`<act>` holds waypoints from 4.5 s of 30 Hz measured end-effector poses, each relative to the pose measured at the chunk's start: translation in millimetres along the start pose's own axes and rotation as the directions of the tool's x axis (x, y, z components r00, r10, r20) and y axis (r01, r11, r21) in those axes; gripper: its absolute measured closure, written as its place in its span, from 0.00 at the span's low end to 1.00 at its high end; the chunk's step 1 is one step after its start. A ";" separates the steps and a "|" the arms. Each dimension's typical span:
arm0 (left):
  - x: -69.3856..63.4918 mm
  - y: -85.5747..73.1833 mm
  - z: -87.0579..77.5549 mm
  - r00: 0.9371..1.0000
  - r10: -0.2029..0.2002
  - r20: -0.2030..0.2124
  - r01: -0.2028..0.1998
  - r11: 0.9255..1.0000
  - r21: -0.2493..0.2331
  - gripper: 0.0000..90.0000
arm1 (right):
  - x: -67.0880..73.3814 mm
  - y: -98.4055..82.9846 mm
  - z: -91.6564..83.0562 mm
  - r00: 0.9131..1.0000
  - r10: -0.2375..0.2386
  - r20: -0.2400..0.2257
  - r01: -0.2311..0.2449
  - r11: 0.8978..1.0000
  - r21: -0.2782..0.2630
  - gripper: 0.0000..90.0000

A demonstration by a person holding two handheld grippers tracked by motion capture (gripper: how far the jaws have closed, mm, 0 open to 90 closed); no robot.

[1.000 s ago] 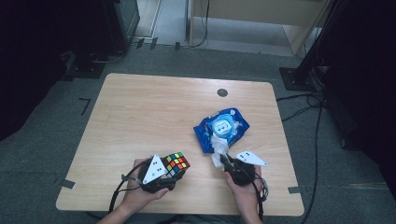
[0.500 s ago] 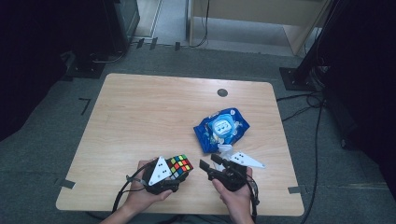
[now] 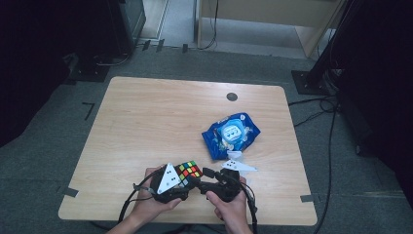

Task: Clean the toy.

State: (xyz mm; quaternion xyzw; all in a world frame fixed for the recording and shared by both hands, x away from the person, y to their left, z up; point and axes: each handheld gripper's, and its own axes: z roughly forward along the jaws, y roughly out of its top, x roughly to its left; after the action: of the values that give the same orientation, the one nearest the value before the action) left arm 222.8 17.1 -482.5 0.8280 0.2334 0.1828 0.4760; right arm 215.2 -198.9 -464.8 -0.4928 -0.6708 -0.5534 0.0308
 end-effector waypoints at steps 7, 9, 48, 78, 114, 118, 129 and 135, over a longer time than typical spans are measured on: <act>-3.5 -0.9 4.7 1.000 0.007 0.028 -0.007 1.000 0.021 0.38 | -0.6 -1.8 3.9 1.000 0.020 0.008 -0.020 1.000 0.008 0.36; -3.7 -1.2 5.9 1.000 0.009 0.027 -0.010 0.999 0.031 0.38 | 1.6 -2.5 3.9 1.000 0.004 0.027 -0.004 1.000 0.005 0.37; 46.3 5.7 -12.0 0.912 -0.332 0.242 0.348 0.937 -0.023 0.38 | 10.8 -29.5 21.3 0.945 -0.265 0.189 0.278 0.960 -0.044 0.77; 39.9 1.3 -7.5 0.941 -0.250 0.230 0.249 0.968 0.032 0.37 | 2.9 -26.3 7.3 0.942 -0.258 0.216 0.285 0.953 -0.105 0.81; 42.3 -4.5 -10.6 0.959 -0.212 0.187 0.211 0.977 0.022 0.38 | -94.4 -8.3 -17.5 0.804 -0.344 0.485 0.279 0.938 0.203 0.79; 40.9 -4.3 -10.0 0.962 -0.201 0.184 0.200 0.979 0.022 0.38 | -96.5 -6.5 -22.0 0.817 -0.313 0.484 0.258 0.949 0.179 0.95; 27.0 -2.7 -2.5 0.971 -0.150 0.186 0.147 0.989 0.030 0.38 | -40.9 4.4 -37.2 0.898 -0.293 0.328 0.325 0.944 -0.047 0.98; 13.9 -2.8 5.8 0.976 -0.104 0.192 0.094 0.994 0.058 0.38 | 5.1 3.4 -35.7 0.935 -0.322 0.146 0.343 0.928 -0.148 0.98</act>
State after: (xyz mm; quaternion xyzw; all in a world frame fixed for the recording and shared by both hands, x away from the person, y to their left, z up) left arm 236.7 22.0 -486.7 0.8404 0.2311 0.0715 0.4849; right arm 196.9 -223.6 -445.7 -0.4047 -0.6953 -0.5758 -0.1460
